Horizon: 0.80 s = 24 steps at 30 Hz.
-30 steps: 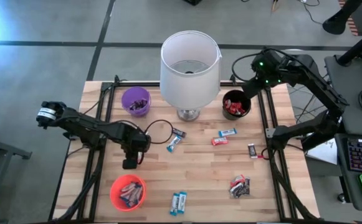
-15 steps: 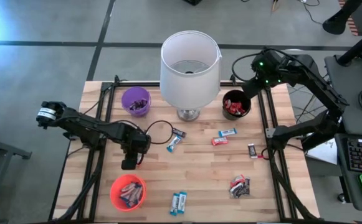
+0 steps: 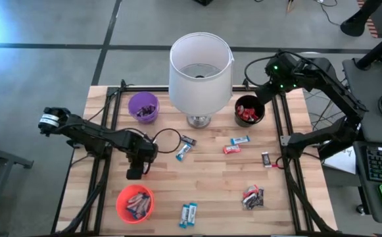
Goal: Organize candy in baskets
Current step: Put the orange chocolate bar into the black bucket
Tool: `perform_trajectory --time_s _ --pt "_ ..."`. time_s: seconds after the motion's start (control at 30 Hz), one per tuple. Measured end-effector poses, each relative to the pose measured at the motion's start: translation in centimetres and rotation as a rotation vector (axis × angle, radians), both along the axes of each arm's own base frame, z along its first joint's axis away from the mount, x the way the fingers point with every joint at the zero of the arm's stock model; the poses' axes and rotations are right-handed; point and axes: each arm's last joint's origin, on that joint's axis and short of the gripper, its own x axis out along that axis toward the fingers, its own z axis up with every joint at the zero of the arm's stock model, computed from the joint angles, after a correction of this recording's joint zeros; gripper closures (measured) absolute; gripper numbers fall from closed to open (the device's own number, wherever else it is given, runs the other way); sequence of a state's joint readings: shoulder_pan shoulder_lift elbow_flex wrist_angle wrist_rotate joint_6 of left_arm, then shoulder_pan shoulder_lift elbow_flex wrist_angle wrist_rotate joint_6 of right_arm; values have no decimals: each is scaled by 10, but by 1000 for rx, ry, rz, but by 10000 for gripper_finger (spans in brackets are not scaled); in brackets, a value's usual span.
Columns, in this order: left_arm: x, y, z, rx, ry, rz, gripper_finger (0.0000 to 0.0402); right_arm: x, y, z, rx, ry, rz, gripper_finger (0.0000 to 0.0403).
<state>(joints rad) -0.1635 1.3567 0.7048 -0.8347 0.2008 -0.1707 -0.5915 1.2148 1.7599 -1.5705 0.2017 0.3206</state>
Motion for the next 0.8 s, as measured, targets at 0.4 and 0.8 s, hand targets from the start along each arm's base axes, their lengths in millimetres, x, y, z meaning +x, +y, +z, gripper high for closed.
perform_trajectory --time_s 0.4,0.8 --pt "5 -1 7 -5 -25 6 400 0 0 0 -4 2 8 293" --pt "14 -1 31 29 -43 -21 401 0 1 0 16 -17 20 296"
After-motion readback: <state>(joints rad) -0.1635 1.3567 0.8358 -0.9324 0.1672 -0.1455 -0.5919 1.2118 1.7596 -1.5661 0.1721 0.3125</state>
